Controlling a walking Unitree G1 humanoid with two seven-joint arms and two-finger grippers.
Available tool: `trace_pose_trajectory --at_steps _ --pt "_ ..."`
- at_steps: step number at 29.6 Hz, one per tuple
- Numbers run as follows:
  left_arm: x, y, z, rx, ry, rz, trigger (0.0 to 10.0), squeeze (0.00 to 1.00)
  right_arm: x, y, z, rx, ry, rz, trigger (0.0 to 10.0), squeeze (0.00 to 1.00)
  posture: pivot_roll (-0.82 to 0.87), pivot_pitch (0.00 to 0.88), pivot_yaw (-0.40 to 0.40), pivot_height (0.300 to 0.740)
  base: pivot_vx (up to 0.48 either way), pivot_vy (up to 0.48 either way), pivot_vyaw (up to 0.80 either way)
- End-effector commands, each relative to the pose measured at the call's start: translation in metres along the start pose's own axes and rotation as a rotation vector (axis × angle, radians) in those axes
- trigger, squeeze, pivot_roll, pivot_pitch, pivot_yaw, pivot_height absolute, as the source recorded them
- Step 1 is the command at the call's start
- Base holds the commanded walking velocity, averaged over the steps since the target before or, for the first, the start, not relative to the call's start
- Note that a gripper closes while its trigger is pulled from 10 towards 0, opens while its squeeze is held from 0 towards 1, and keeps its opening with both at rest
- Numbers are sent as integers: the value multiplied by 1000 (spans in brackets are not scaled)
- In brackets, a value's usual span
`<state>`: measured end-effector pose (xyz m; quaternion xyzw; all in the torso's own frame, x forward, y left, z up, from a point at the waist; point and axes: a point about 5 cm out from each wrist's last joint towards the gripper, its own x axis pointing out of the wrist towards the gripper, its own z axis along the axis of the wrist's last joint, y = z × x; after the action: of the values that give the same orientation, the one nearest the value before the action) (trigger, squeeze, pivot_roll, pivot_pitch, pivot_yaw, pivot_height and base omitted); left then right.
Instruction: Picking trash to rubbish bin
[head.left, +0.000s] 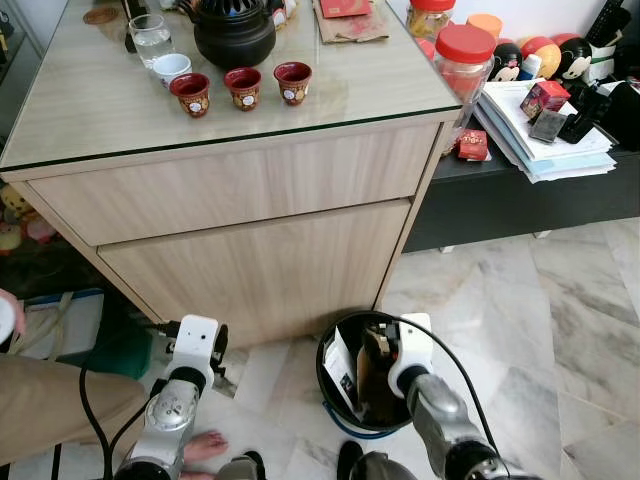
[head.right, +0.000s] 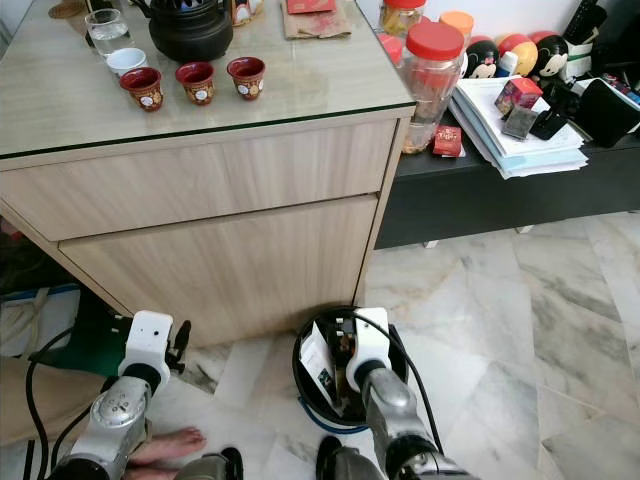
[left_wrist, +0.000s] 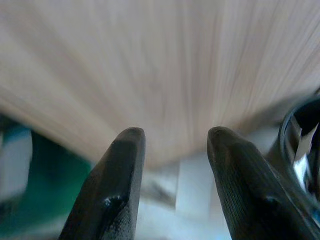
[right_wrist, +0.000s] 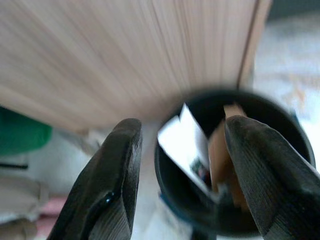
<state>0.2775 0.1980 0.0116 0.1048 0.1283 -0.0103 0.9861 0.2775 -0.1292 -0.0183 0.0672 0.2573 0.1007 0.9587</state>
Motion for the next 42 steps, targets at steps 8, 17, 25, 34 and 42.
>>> trace_pose_trajectory --at_steps 8,17,25,34,42 --pt "-39 26 -69 -102 324 195 10000 0 -26 -23 -54 67 196 -123 10000 0 160 216 -12 740 0 0 0" --pt "-67 28 -100 -140 459 247 10000 0 -36 -32 -68 102 240 -174 10000 0 158 218 -20 740 0 0 0" --pt "-65 25 -99 -154 454 241 10000 0 -31 -28 -62 106 223 -164 10000 0 158 215 -28 740 0 0 0" --pt "-67 24 -100 -169 455 248 10000 0 -32 -29 -62 100 228 -161 10000 0 159 215 -38 740 0 0 0" --pt "-69 22 -102 -175 459 249 10000 0 -33 -30 -64 100 233 -164 10000 0 155 214 -41 740 -265 0 0"
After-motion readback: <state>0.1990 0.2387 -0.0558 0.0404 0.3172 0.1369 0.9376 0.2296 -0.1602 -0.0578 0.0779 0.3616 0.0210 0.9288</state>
